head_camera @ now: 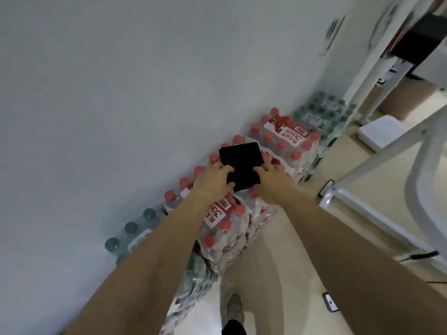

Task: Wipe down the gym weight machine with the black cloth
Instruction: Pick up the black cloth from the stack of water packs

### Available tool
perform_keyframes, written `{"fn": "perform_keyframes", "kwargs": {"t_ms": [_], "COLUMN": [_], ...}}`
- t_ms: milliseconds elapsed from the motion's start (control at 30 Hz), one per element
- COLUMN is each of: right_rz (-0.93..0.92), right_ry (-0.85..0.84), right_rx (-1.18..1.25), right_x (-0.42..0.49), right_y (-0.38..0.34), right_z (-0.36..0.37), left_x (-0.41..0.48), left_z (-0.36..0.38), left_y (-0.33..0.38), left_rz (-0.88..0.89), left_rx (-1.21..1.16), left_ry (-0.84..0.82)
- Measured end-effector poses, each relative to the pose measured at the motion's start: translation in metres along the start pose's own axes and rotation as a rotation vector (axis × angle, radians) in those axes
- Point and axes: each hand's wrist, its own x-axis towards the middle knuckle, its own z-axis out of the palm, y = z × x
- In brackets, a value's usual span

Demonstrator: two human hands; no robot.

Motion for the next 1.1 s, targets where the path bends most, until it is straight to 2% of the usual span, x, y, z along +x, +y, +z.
{"fn": "perform_keyframes", "kwargs": {"t_ms": [100, 300, 467, 600, 767, 900, 1100], "right_rz": [0.008, 0.036, 0.033, 0.041, 0.068, 0.097, 0.292], "right_ry": [0.023, 0.191, 0.218, 0.232, 0.262, 0.293, 0.380], "right_rx": [-0.003, 0.029, 0.078, 0.230, 0.398, 0.415, 0.554], "right_x": [0.013, 0.027, 0.027, 0.013, -0.019, -0.056, -0.134], "right_y": [0.004, 0.008, 0.014, 0.022, 0.043, 0.070, 0.143], "right_z": [0.019, 0.032, 0.021, 0.003, -0.042, -0.079, -0.098], "left_x": [0.014, 0.020, 0.021, 0.020, 0.022, 0.031, 0.051], "left_z": [0.018, 0.034, 0.023, -0.001, -0.038, -0.059, -0.067], "left_y": [-0.007, -0.016, -0.008, 0.011, 0.067, 0.129, 0.234], "left_rz": [-0.010, 0.017, 0.071, 0.124, 0.201, 0.248, 0.422], "left_rx": [-0.080, -0.055, -0.123, -0.172, -0.282, -0.428, -0.485], "left_ry": [0.049, 0.128, 0.150, 0.177, 0.096, 0.033, 0.018]}}
